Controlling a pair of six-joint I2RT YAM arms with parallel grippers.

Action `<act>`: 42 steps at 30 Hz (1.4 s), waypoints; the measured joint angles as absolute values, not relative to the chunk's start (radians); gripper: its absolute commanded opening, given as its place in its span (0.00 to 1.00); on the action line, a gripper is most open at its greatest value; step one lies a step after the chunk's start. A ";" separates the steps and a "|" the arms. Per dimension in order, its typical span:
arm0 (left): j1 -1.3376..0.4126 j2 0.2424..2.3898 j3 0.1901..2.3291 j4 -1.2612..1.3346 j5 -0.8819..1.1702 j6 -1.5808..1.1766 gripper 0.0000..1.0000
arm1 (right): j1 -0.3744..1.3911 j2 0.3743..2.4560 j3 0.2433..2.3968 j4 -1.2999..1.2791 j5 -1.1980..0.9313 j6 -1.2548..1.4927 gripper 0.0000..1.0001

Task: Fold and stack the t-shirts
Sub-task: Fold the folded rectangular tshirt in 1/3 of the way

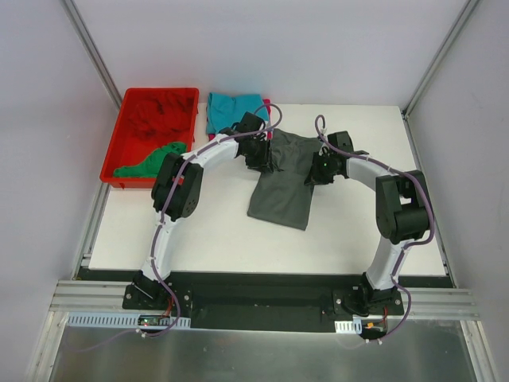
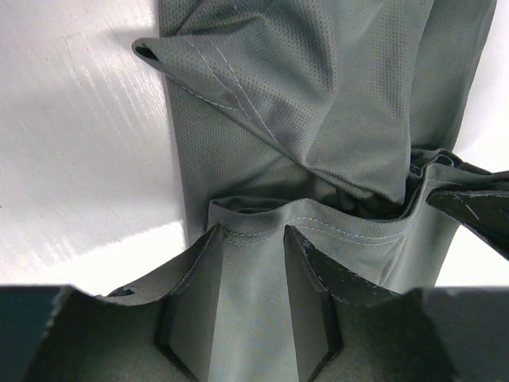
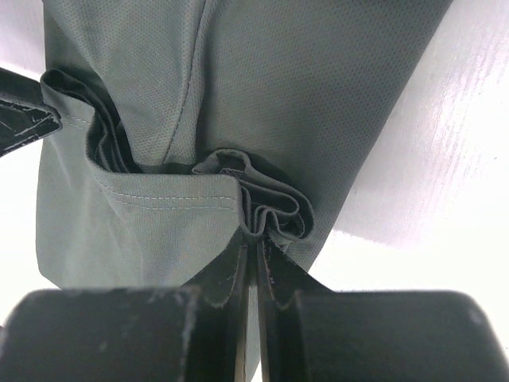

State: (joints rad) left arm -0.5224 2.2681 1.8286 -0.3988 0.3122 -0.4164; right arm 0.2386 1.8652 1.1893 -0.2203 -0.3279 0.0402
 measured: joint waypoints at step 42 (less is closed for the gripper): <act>-0.522 2.160 1.749 -0.374 0.286 -0.408 0.00 | 0.229 1.811 1.143 -0.192 -0.361 0.040 0.06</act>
